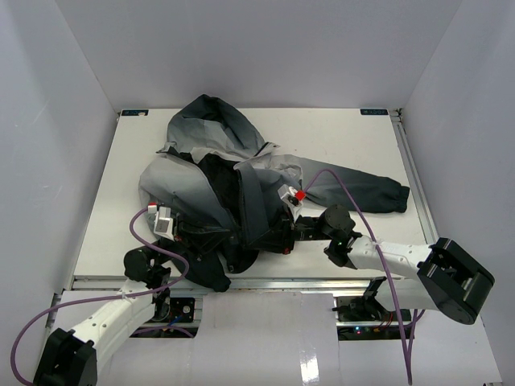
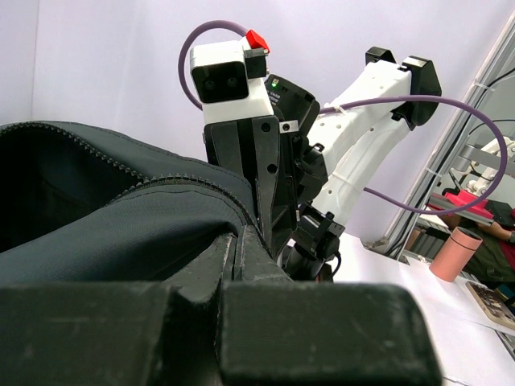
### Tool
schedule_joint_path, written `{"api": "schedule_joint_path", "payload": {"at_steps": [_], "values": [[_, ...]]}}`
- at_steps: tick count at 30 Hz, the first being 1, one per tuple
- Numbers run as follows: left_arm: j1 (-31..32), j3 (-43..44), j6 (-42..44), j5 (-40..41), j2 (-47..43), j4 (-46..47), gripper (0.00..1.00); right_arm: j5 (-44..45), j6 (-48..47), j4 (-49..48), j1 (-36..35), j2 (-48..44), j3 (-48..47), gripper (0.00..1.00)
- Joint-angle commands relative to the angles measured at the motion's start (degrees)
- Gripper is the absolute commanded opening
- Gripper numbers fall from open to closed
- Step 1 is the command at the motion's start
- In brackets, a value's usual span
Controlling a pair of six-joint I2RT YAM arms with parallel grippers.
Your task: Zip up the jacket
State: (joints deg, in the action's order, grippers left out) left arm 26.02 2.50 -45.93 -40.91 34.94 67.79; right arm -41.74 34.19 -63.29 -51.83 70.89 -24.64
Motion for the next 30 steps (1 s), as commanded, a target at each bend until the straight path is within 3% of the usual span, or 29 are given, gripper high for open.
{"api": "schedule_joint_path", "payload": {"at_steps": [1, 30], "values": [[0.0, -12.3, 0.2, 0.5, 0.0, 2.3, 0.0, 0.6, 0.3, -5.6, -0.6, -0.7, -2.3, 0.08], [0.0, -13.8, 0.5, 0.0, -0.4, 4.3, 0.0, 1.9, 3.8, -10.3, -1.0, 1.2, -3.4, 0.08]]}}
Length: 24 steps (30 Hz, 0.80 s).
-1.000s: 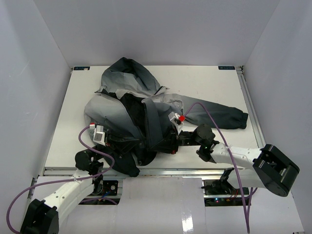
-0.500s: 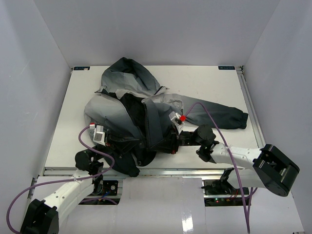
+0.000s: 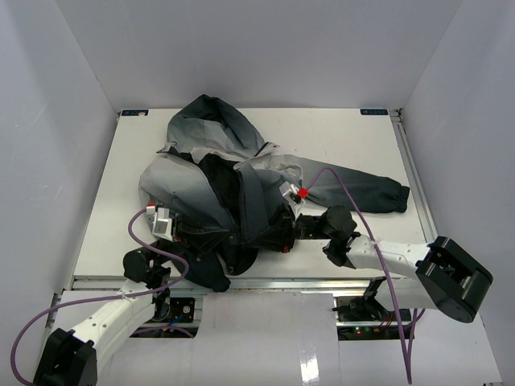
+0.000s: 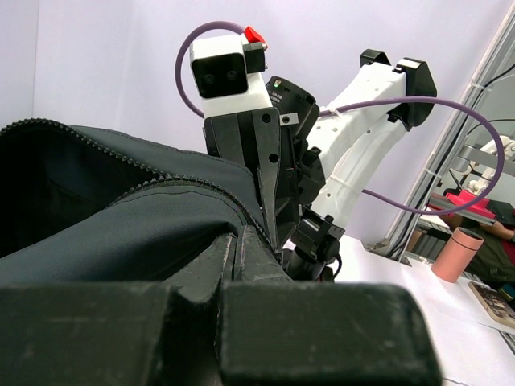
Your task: Zip up the jacket
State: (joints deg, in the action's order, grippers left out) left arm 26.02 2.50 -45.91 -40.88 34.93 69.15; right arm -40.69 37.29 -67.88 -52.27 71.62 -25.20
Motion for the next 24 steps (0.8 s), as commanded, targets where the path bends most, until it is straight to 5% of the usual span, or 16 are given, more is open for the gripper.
{"api": "schedule_joint_path", "payload": {"at_steps": [1, 24], "values": [[0.0, -14.0, 0.6, 0.1, -0.4, 3.0, 0.0, 0.8, 1.0, -6.0, -0.6, 0.7, -3.1, 0.08], [0.0, -14.7, 4.0, 3.0, -4.0, -0.5, 0.0, 1.3, 1.1, -5.9, -1.0, -0.6, -1.5, 0.08]]}}
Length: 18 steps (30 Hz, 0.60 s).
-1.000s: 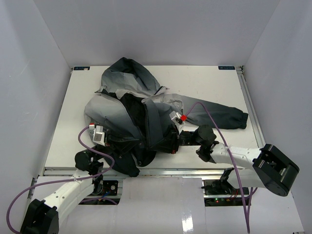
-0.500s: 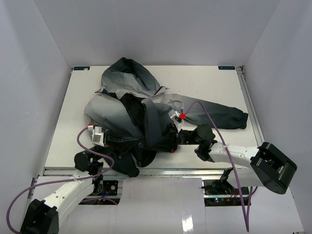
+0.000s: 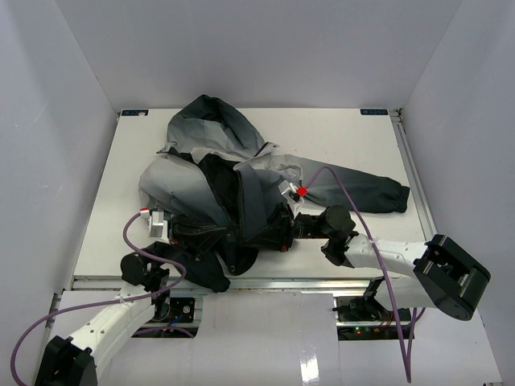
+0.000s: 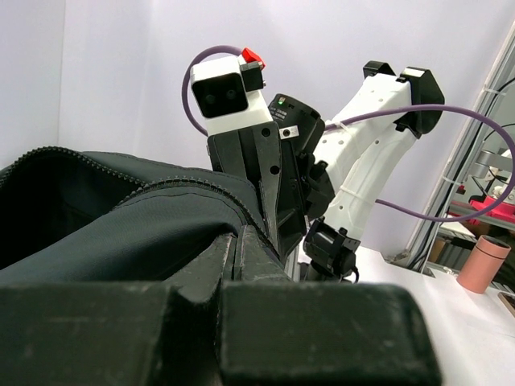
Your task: Zip up the jacket
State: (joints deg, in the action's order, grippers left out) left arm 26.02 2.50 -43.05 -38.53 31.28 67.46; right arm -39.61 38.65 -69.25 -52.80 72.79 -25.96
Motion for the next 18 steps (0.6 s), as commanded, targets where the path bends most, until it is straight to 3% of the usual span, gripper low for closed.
{"api": "schedule_joint_path", "payload": {"at_steps": [1, 18], "values": [[0.0, -14.8, 1.1, 0.7, -0.2, 1.5, 0.0, 0.2, -0.1, -4.6, -0.5, -1.9, -0.8, 0.08], [0.0, -15.1, 2.0, 0.7, 1.8, 3.2, 0.0, 1.4, 1.4, -4.3, -0.4, -1.9, -1.5, 0.08]]}}
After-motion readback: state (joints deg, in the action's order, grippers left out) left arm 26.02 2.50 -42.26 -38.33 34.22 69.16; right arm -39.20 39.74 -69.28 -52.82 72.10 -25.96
